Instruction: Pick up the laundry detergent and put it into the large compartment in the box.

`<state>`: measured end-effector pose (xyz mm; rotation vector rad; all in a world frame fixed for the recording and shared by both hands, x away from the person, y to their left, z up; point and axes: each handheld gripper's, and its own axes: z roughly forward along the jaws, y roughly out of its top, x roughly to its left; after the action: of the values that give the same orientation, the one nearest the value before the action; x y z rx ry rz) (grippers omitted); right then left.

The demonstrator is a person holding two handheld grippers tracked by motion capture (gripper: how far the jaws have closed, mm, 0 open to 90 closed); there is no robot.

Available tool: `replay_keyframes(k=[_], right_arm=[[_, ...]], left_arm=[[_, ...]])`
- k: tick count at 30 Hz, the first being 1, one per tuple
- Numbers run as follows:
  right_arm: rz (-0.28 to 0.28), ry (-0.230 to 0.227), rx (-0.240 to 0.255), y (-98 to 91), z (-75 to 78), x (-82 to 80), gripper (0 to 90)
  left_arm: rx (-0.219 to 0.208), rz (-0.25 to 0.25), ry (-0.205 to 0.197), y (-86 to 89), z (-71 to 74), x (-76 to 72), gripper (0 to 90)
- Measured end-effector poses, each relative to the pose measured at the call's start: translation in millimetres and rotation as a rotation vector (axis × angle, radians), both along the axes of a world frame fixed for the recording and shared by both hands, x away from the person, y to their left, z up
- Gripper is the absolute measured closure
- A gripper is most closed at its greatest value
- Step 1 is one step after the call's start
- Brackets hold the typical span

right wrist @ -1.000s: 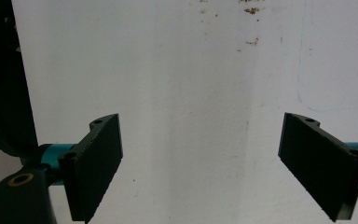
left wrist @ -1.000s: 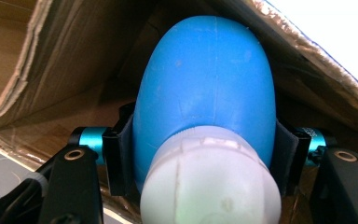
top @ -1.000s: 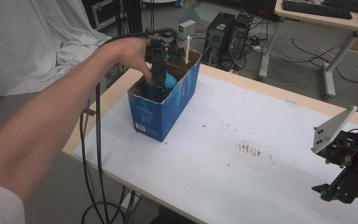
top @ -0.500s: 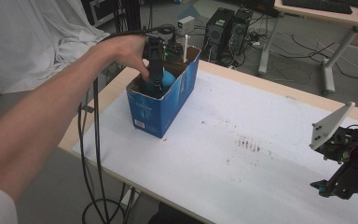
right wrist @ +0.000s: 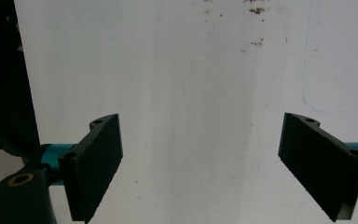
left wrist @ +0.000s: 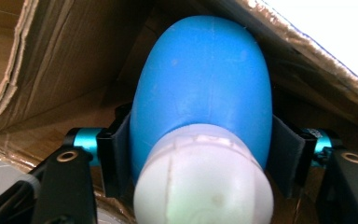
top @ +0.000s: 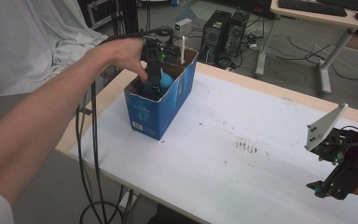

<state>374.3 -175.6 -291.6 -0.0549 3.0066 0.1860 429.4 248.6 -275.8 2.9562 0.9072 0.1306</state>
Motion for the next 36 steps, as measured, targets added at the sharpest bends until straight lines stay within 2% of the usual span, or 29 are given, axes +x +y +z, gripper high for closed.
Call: replay_keyframes(k=[13,25,32,36], right_arm=[[-0.004,0.002,0.003,-1.9,0.4,0.1,12.8],[-0.005,0.001,0.004,-2.6,1.4,-0.5,12.8],[-0.008,0.0,0.006,-3.7,2.1,-0.7,12.8],[-0.015,-0.001,0.005,-3.9,2.5,-1.2,12.8]], left_arm=[[-0.023,0.006,-0.01,-0.2,7.7,2.2,27.8],[-0.006,-0.013,-0.022,-3.9,29.3,2.9,26.3],[-0.007,-0.016,-0.041,-5.8,40.4,3.0,26.2],[-0.004,-0.042,-0.053,-11.4,50.1,2.1,25.8]])
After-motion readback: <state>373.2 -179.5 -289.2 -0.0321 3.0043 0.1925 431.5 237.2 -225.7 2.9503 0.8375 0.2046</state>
